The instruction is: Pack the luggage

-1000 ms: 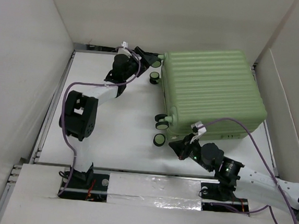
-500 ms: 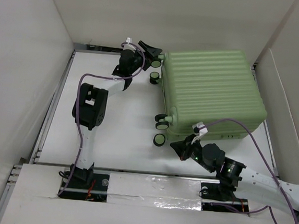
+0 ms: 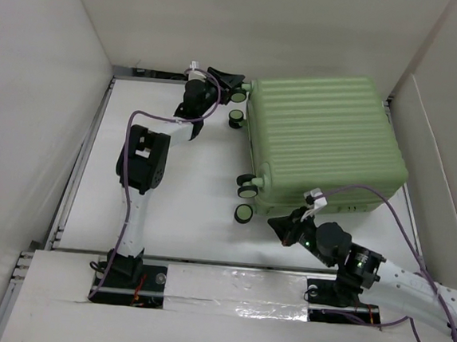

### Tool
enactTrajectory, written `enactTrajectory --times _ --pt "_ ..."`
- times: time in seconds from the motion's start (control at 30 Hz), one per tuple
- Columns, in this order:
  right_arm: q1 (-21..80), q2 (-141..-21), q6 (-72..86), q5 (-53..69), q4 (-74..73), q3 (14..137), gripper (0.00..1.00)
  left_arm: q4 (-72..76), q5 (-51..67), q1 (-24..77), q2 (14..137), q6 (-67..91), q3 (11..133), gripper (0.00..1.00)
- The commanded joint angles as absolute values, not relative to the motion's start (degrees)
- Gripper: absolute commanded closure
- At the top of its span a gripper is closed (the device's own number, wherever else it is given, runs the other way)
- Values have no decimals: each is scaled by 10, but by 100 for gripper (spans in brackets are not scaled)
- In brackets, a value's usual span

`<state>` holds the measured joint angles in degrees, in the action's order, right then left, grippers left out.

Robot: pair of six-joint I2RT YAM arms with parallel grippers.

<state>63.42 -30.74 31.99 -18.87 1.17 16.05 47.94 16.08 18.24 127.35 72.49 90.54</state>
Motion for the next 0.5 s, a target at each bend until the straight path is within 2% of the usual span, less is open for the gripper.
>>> enactTrajectory --times 0.0,0.03,0.07,0.1,0.17,0.2,0.3,0.47 --pt "635 -275 335 -225 -32 165 97 564 163 187 1259 753 904 68" --pt "635 -267 340 -238 -41 165 93 563 162 187 1260 754 904 75" --pt "635 -250 351 -244 -64 168 89 563 161 187 1259 755 903 87" --pt "635 -242 354 -250 -75 168 78 564 160 187 1259 756 903 91" --pt "635 -222 364 -282 -111 170 68 573 168 187 1258 757 902 100" --pt "635 -204 376 -293 -126 171 60 576 169 187 1256 757 898 100" --pt "635 -172 444 -359 -210 183 53 586 164 182 1241 750 872 100" --pt "620 -164 455 -403 -217 192 53 643 147 148 1172 737 748 100"
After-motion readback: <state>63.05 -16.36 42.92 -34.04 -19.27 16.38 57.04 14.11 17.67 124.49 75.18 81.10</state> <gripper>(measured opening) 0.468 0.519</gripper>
